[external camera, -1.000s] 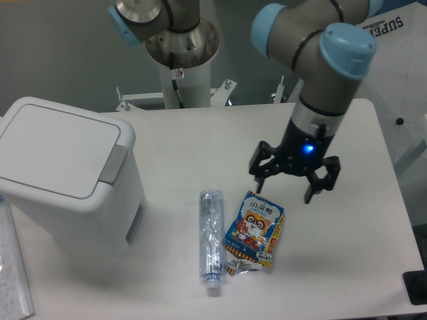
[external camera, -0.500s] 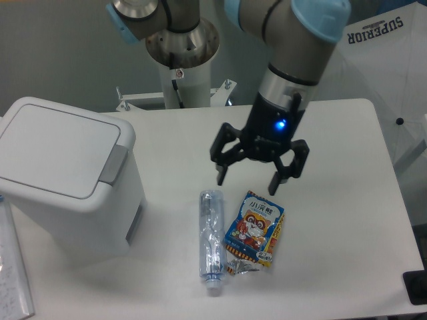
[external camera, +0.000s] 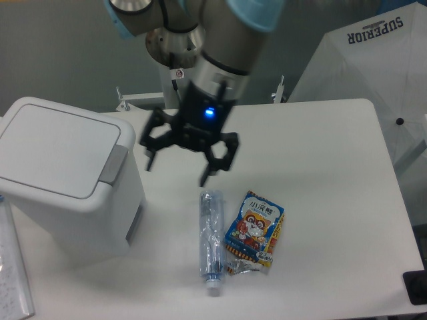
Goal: Open the trash can
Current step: 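Lower the gripper onto the lid edge and push it open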
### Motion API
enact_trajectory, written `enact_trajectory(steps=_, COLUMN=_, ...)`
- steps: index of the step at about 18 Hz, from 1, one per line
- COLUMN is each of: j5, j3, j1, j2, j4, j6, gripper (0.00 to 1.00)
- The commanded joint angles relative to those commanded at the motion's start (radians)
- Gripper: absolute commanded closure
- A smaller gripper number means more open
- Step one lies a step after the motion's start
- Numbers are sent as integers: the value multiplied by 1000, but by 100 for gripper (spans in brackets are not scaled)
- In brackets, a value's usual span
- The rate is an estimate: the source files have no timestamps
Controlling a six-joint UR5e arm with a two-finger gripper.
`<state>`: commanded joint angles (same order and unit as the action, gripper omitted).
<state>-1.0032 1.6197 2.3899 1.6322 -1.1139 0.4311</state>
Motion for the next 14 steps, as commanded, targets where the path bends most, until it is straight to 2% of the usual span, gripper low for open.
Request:
enact_trajectory(steps=7, j5=-9, j3=20, j1=-25, j2=41, j4=17, j6=8, gripper=0)
enact_trajectory(steps=14, j5=-9, j3=19, j1=-25, j2=52, j4=26, j6=9, gripper=0)
